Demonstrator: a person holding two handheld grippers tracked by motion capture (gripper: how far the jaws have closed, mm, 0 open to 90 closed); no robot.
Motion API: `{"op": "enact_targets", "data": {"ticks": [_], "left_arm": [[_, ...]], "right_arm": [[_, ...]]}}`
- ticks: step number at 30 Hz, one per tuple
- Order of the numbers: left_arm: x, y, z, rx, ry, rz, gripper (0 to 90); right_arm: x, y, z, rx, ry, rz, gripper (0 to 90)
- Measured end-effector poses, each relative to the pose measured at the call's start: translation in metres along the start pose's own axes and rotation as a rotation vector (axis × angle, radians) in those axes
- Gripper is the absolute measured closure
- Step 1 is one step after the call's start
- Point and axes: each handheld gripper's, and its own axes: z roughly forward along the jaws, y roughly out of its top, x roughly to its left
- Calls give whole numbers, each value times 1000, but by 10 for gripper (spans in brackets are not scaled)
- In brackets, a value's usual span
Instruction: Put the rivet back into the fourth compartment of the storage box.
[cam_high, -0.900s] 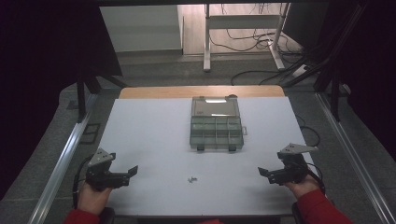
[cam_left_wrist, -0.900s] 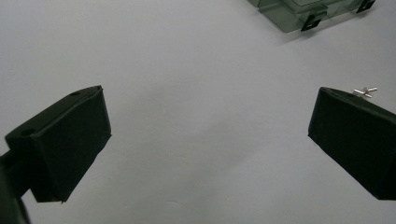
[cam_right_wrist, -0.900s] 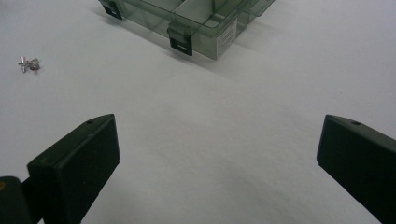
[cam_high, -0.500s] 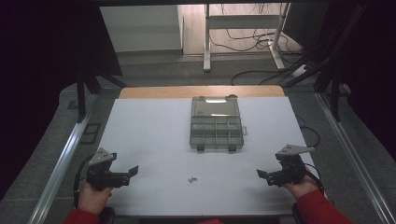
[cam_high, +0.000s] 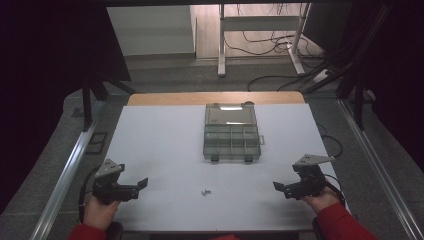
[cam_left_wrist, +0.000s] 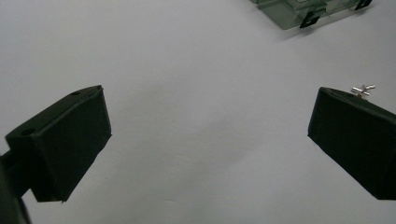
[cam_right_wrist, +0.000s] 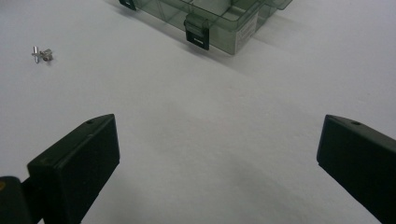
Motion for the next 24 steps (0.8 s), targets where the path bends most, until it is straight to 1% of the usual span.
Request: {"op": "enact_targets", "data": {"ticks": [3,10,13,14,15,18,19,20,21,22,23,24], "left_arm": [[1,0,0,-2,0,0,0],[2,-1,0,-8,-4,-5,0],[3,-1,0,-15,-3,0,0],[3,-1,0,-15,-3,0,0],[3,-1,0,-16,-3,3,0],[4,-1,1,-18,-1,5,0],[5,-2,0,-24,-4,2,0],[5,-2,0,-24,-4,2,0],[5,-2,0,-25,-3,3,0],[5,-2,0,-25,-3,3,0],[4,-2,0,-21,-2,7,0],[4,-2,0,-21,-2,7,0]], "right_arm": [[1,2,1,-5,12,9,0],[4,8,3,-11,25,5,0],[9,12,5,-27,34,-6,0],[9,12,5,-27,34,-6,0],[12,14,6,-30,47,-6,0],[15,17,9,-30,54,-9,0],[18,20,12,-24,65,-12,0],[18,20,12,-24,65,-12,0],[21,22,16,-8,62,-25,0],[21,22,16,-8,62,-25,0],[25,23,20,9,67,-33,0],[25,23,20,9,67,-33,0]]}}
